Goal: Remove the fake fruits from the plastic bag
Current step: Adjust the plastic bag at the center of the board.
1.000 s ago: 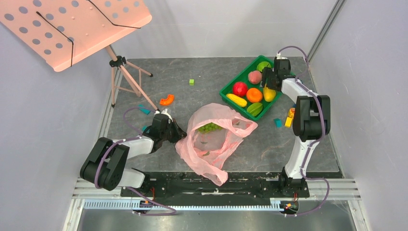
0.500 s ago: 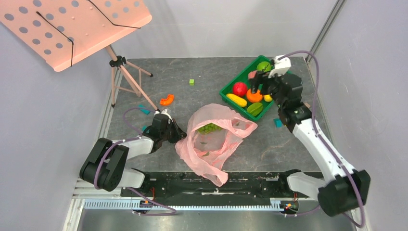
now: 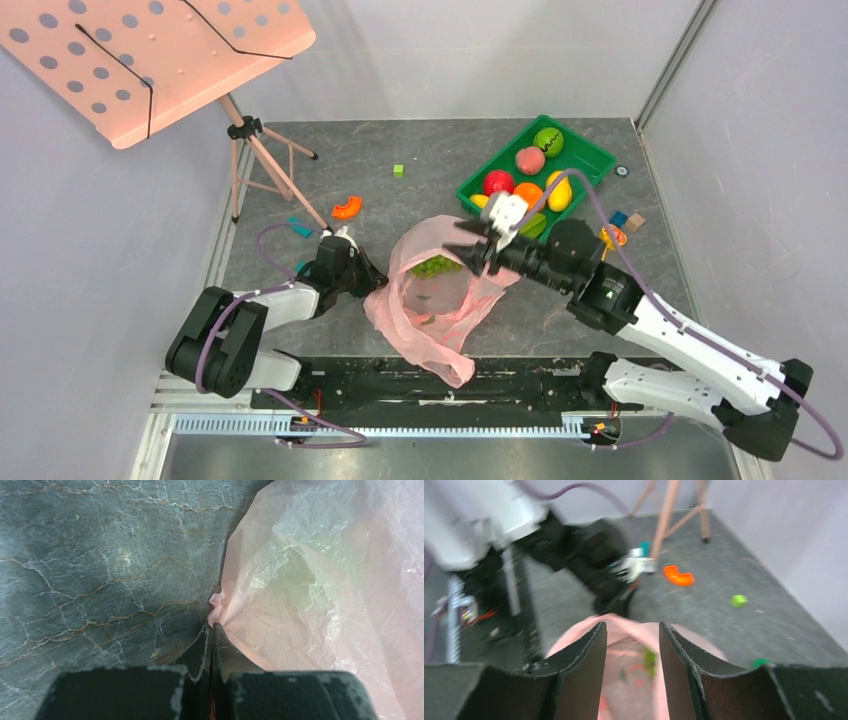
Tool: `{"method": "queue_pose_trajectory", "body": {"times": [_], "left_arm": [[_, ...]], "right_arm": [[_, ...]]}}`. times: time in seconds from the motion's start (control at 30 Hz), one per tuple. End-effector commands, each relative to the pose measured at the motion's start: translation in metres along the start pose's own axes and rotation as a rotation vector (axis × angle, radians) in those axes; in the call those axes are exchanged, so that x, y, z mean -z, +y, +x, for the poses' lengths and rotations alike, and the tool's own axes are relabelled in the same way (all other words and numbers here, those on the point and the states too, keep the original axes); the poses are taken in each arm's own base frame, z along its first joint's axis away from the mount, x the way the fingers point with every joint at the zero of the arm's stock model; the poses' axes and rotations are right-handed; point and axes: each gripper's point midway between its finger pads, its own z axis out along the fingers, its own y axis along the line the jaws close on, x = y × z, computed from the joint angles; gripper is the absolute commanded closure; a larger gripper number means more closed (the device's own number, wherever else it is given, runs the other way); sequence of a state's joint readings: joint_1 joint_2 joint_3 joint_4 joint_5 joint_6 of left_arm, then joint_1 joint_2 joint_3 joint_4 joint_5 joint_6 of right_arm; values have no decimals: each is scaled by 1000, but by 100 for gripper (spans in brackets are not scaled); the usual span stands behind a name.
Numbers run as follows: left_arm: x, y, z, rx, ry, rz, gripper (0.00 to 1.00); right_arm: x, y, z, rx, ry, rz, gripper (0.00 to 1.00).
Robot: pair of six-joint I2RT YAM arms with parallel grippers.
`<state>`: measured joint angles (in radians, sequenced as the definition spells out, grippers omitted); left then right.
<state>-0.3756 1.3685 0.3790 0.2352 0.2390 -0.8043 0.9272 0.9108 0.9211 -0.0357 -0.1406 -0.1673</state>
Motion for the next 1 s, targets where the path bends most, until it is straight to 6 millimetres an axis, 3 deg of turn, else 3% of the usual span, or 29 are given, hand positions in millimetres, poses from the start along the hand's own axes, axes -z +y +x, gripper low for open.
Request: {"method": "queue_pose_trajectory", "body": {"times": [0.0, 0.13, 0.37, 0.53, 0.67, 0.97], "left_arm": [[2, -13, -13, -59, -34, 37, 98], [2, -13, -14, -61, -35, 38, 98], [4, -15, -16, -64, -44, 41, 98], [4, -17, -17, -67, -43, 46, 98], [4, -17, -17, -70, -44, 42, 98], [4, -15, -15, -71, -38, 38, 98]], "right_arm": [[3, 59, 38, 64, 95, -154, 56], [2, 77, 79, 59, 182, -140, 60], [-3, 48, 142, -93, 256, 152, 76], [-11, 57, 177, -176, 254, 236, 76], [-28, 81, 173, -188, 229, 233, 77], [-90, 145, 156, -179, 197, 109, 76]]}}
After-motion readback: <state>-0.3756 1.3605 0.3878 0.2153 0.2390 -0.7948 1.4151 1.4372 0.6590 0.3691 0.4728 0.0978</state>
